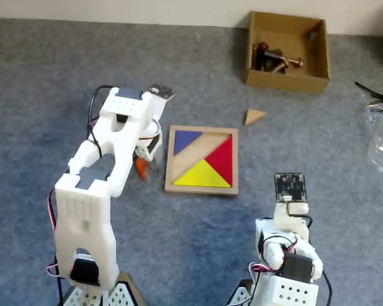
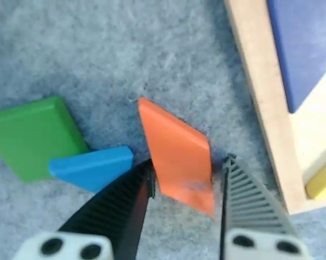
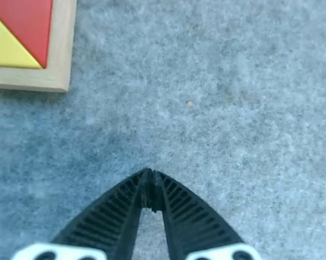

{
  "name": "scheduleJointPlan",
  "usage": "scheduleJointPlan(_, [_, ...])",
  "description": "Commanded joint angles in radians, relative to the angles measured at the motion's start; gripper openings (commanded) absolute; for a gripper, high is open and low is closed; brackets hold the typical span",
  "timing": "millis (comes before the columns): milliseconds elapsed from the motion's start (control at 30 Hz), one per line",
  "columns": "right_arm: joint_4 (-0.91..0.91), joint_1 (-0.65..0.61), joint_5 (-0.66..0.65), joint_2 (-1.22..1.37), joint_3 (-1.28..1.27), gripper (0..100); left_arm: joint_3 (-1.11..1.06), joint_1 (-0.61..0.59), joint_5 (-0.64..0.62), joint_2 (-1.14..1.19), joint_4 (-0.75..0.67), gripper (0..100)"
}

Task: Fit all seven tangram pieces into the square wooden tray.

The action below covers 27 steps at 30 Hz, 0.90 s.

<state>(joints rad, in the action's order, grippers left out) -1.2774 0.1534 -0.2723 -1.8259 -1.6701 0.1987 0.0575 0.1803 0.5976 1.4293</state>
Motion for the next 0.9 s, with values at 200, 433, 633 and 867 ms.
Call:
scheduleJointPlan(200, [0.027, -0.004, 0.005, -0.008, -0.110, 0.5, 0.038, -0.024, 0.069, -0.013, -0.011, 15])
scheduleJointPlan(433, [0.027, -0.004, 0.005, -0.008, -0.110, 0.5, 0.038, -0.022, 0.069, -0.013, -0.011, 5])
scheduleJointPlan(633, [0.027, -0.004, 0.005, -0.008, -0.110, 0.5, 0.038, -0.027, 0.069, -0.018, -0.009, 1])
scheduleJointPlan(867, [0.027, -0.004, 0.005, -0.008, -0.110, 0.5, 0.171, -0.025, 0.069, -0.018, 0.100, 1])
